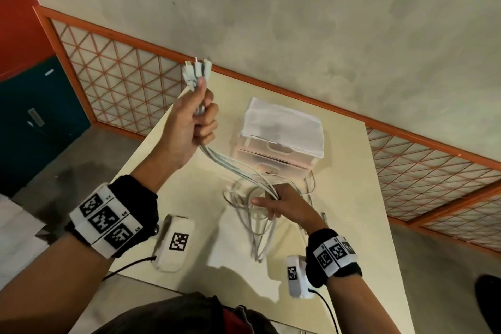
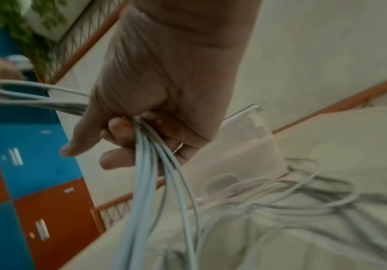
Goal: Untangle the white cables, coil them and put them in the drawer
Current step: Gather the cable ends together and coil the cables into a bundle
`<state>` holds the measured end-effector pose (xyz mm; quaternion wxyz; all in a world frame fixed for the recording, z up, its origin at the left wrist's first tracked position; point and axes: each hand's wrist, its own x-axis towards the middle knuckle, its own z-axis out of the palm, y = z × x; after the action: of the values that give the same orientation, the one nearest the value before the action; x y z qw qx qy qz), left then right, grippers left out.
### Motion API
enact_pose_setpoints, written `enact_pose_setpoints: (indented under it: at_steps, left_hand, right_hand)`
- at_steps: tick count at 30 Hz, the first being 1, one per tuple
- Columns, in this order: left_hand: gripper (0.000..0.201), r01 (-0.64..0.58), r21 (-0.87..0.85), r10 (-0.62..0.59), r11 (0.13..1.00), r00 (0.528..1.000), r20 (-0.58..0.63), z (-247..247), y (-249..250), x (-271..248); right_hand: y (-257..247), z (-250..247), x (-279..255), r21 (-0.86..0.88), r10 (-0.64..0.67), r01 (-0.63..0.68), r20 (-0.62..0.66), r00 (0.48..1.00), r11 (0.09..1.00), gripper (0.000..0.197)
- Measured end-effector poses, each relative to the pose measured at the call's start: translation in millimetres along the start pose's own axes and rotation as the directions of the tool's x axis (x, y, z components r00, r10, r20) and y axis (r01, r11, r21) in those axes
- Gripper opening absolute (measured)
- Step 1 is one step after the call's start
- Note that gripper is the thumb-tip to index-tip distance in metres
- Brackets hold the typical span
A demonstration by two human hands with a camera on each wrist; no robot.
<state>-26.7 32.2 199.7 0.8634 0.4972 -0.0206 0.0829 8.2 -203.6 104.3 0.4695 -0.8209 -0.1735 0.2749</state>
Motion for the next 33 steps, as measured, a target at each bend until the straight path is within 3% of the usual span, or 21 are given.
enact_pose_setpoints:
  at_steps: [2,4,6,9,11,13,15,17,19,22,26,30,33]
  left_hand:
    - [0.036,-0.04,0.25,0.064,0.967,0.994,-0.087,-4.6,-2.5,-1.7]
    - [0.035,-0.006,0.565,0.07,0.825,0.993,-0.091,-8.5,-14.5,-5.0]
    - [0.033,0.008,0.746,-0.013,0.666,1.0,0.001,-9.5,-27.4,-9.7]
    - [0.049,0.048,0.814,-0.192,0.579,0.978,0.079,-8.6,-42.3,-12.8]
    - [0.069,0.051,0.823,-0.286,0.565,0.948,0.138,-8.1,-55.8,-13.7]
    - [0.075,0.03,0.843,-0.356,0.537,0.914,0.195,-5.6,-70.5,-15.4]
    - [0.053,-0.004,0.859,-0.378,0.512,0.897,0.23,-1.3,-79.5,-18.3]
    - [0.024,-0.008,0.88,-0.354,0.475,0.914,0.2,4.0,-81.6,-18.9]
    - [0.025,-0.037,0.895,-0.301,0.444,0.935,0.188,3.5,-79.1,-18.8]
    - [0.015,-0.049,0.836,-0.195,0.547,0.963,0.184,3.0,-64.2,-15.7]
    - [0.019,-0.001,0.697,0.032,0.717,0.999,-0.031,-5.9,-40.3,-4.8]
    - [0.031,0.021,0.665,0.15,0.746,0.968,-0.2,-15.9,-33.6,-1.6]
    - [0.036,0.042,0.609,0.203,0.792,0.923,-0.328,-21.7,-40.2,-1.2]
  right_hand:
    - [12.9,-7.5,-5.6,-0.032,0.024,-0.024,-0.016,1.0,0.999,0.026]
    - [15.7,-12.6,-11.7,0.022,-0.006,0.006,-0.027,1.0,1.0,0.021]
    - [11.3,-15.2,-15.6,0.148,-0.033,0.044,-0.076,0.997,0.988,0.031]
    - [-3.3,-17.4,-19.2,0.108,-0.004,0.021,-0.154,0.988,0.994,0.055]
    - [-12.7,-16.4,-18.5,-0.051,-0.008,-0.002,-0.18,0.984,0.999,0.058]
    - [-22.0,-13.4,-17.4,-0.172,-0.066,0.035,-0.176,0.982,0.985,0.056]
    - [-29.5,-11.8,-16.7,-0.214,-0.114,0.074,-0.178,0.977,0.974,0.054]
    - [-35.2,-12.7,-15.8,-0.178,-0.117,0.084,-0.187,0.975,0.98,0.051]
    - [-38.3,-14.3,-16.9,-0.01,-0.072,0.072,-0.193,0.979,0.997,0.047]
    - [-31.8,-18.4,-23.8,0.085,-0.078,0.089,-0.123,0.989,0.992,0.044]
    - [4.1,-21.2,-24.3,0.031,-0.019,0.021,-0.072,0.997,0.999,0.043]
    - [36.6,-27.7,-20.2,-0.076,0.074,-0.077,-0.05,0.996,0.994,0.043]
    - [43.0,-37.3,-23.2,-0.133,0.093,-0.108,-0.112,0.989,0.985,0.04]
